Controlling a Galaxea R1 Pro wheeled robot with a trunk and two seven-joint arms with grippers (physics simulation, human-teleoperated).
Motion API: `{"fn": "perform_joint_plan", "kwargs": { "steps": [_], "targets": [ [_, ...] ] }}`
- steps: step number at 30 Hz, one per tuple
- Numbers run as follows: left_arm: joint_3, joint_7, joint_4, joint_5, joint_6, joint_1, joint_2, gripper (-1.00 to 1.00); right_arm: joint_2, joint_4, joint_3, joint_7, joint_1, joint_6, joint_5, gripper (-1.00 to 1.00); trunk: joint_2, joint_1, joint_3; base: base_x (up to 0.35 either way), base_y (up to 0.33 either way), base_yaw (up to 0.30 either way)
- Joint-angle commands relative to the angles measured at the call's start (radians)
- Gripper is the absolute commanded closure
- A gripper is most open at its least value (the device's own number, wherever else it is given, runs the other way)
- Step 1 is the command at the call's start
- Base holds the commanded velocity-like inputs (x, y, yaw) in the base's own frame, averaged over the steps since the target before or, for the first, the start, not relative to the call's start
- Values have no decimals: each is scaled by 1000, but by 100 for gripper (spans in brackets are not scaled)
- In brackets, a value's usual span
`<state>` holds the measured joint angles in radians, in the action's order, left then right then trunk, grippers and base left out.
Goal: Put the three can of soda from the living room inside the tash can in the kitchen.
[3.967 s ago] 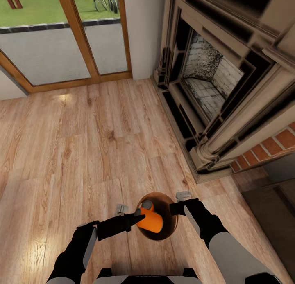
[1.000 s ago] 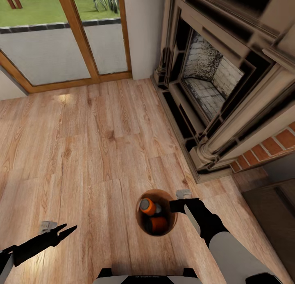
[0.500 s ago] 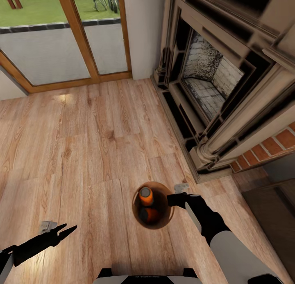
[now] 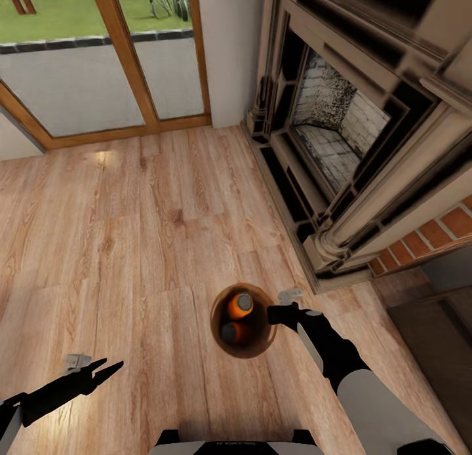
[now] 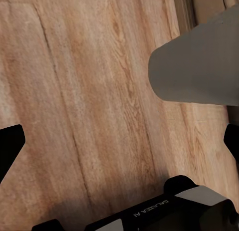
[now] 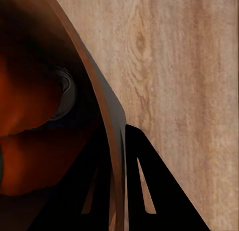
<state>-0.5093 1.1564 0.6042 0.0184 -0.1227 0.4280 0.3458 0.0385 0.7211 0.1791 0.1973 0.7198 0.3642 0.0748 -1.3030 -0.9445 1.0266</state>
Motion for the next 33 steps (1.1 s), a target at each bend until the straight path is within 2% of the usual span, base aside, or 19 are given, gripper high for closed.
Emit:
{"fn": "perform_joint_plan", "kwargs": {
  "steps": [1,5,13,18,25,33],
  "targets": [
    [0,0,0,0,0,0,0,-100,0,-2,2,9,0,-1,10,100,0,0,0,0,0,0],
    [1,0,0,0,0,0,-1,-100,1,-2,3,9,0,-8,10,100,0,0,0,0,0,0],
    [1,7,1,0,0,0,-1,-100,1,-2,3,10,0,-10,10,100,-56,-31,25,0,0,0],
    [0,62,2,0,0,0,-1,-100,1,-2,3,10,0,-10,10,100,-91,-50,41,0,0,0],
    [0,77,2,0,0,0,-1,-100,1,-2,3,9,0,-10,10,100,-140,-77,63,0,0,0],
    [0,84,6,0,0,0,-1,-100,1,-3,4,9,0,-10,10,100,-147,-80,66,0,0,0]
  ]
}}
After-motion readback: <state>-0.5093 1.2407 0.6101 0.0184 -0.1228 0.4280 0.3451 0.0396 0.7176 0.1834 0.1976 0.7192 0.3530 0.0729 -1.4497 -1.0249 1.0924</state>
